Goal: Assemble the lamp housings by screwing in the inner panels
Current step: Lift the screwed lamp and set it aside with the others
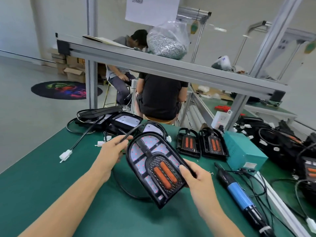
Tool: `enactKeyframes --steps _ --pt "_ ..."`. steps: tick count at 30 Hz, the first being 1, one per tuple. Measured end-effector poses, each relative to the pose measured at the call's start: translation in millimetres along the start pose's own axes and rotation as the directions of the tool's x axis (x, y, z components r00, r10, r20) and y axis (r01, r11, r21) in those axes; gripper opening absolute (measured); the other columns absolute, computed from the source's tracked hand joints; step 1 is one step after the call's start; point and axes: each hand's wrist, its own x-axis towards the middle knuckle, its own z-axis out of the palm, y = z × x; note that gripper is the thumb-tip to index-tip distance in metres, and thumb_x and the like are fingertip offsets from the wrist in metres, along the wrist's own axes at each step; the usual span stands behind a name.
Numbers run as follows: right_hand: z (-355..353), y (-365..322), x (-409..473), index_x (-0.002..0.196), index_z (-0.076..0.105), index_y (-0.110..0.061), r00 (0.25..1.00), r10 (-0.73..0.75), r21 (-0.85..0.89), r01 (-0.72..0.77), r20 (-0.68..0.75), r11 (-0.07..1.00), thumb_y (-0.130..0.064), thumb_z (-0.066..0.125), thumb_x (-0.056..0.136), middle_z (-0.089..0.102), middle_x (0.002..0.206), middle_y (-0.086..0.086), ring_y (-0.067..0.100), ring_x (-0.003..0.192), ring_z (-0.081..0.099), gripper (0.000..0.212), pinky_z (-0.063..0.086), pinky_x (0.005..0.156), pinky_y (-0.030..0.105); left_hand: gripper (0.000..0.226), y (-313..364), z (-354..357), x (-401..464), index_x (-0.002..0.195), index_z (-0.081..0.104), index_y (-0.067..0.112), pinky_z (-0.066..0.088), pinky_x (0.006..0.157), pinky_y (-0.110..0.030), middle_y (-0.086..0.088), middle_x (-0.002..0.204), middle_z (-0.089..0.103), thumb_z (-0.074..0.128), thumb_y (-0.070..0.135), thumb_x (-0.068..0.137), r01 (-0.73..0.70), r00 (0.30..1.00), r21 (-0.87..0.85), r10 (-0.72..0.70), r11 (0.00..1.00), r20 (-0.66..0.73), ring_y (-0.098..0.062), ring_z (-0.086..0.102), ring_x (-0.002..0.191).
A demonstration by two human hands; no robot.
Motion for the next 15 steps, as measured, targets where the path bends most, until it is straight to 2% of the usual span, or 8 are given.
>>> enactKeyframes --steps 2,4,5,7,8,9,13,15 --pt "5.7 -1.1 1.6 0.105 0.074 -0.025 1.0 -0.024 0.011 0.024 -0.012 1.0 -0.009 0.06 0.094 0.075 0.104 -0.007 0.013 0.101 0.069 0.023 0.051 0.099 0.042 0.041 8.9 4.3 -6.6 0.057 0.048 0.025 0.015 0.048 -0.026 0.014 0.044 0.032 0.05 0.057 0.082 -0.008 0.997 -0.026 0.01 1.0 0.082 -0.006 0.02 0.042" --pt "10.4 -1.9 2.8 0.108 0.073 -0.024 0.999 -0.039 0.031 0.04 -0.029 0.999 -0.01 0.061 0.094 0.074 0.105 -0.007 0.011 0.103 0.068 0.023 0.05 0.1 0.041 0.047 14.1 6.9 -11.4 0.052 0.055 0.025 0.022 0.049 -0.026 0.015 0.045 0.041 0.05 0.067 0.073 -0.031 0.992 -0.042 0.036 0.999 0.119 -0.003 0.029 0.041" --pt "12.3 -1.8 3.6 0.11 0.073 -0.023 0.998 -0.051 0.033 0.052 -0.033 0.998 -0.011 0.061 0.094 0.074 0.106 -0.007 0.011 0.105 0.067 0.023 0.049 0.101 0.041 0.041 15.9 8.3 -13.0 0.057 0.064 0.027 0.031 0.051 -0.024 0.015 0.05 0.053 0.055 0.064 0.07 -0.066 0.988 -0.059 0.073 0.996 0.137 -0.001 0.041 0.043" --pt "15.8 -2.2 4.4 0.109 0.073 -0.024 0.996 -0.081 0.03 0.082 -0.032 0.996 -0.011 0.061 0.094 0.074 0.106 -0.009 0.01 0.108 0.065 0.023 0.049 0.101 0.037 0.034 16.1 10.5 -13.8 0.082 0.075 0.027 0.05 0.071 -0.027 0.005 0.079 0.073 0.069 0.053 0.062 -0.109 0.978 -0.122 0.129 0.987 0.166 -0.008 0.066 0.069" --pt "17.3 -2.3 4.8 0.107 0.074 -0.025 0.995 -0.098 0.026 0.099 -0.032 0.995 -0.01 0.061 0.094 0.073 0.105 -0.013 0.007 0.11 0.064 0.023 0.048 0.1 0.032 0.041 16.1 10.2 -13.6 0.092 0.075 0.024 0.052 0.082 -0.032 -0.002 0.092 0.075 0.074 0.048 0.059 -0.111 0.976 -0.158 0.138 0.981 0.168 -0.015 0.069 0.082" --pt "18.3 -2.7 5.0 0.104 0.074 -0.027 0.993 -0.116 0.02 0.117 -0.033 0.993 -0.009 0.061 0.094 0.073 0.104 -0.017 0.001 0.11 0.062 0.024 0.047 0.098 0.024 0.044 15.1 9.9 -11.9 0.097 0.074 0.022 0.051 0.085 -0.034 -0.006 0.099 0.074 0.076 0.044 0.059 -0.116 0.976 -0.182 0.146 0.976 0.163 -0.018 0.07 0.089" --pt "19.5 -4.3 8.0 0.105 0.072 -0.032 0.989 -0.141 0.021 0.142 -0.045 0.99 -0.009 0.062 0.094 0.072 0.105 -0.015 0.0 0.104 0.064 0.027 0.046 0.091 0.016 0.032 16.5 16.7 -10.7 0.099 0.074 0.023 0.053 0.072 -0.019 -0.006 0.104 0.073 0.074 0.044 0.074 -0.13 0.978 -0.269 0.168 0.954 0.123 -0.016 0.07 0.094" --pt "18.0 -7.0 9.6 0.101 0.07 -0.037 0.985 -0.166 0.006 0.166 -0.047 0.986 -0.01 0.063 0.093 0.071 0.105 -0.021 -0.004 0.104 0.063 0.029 0.043 0.087 0.008 0.031 17.7 21.2 -10.3 0.098 0.075 0.022 0.054 0.07 -0.018 -0.006 0.104 0.073 0.065 0.045 0.079 -0.127 0.983 -0.331 0.163 0.935 0.084 -0.016 0.07 0.094"
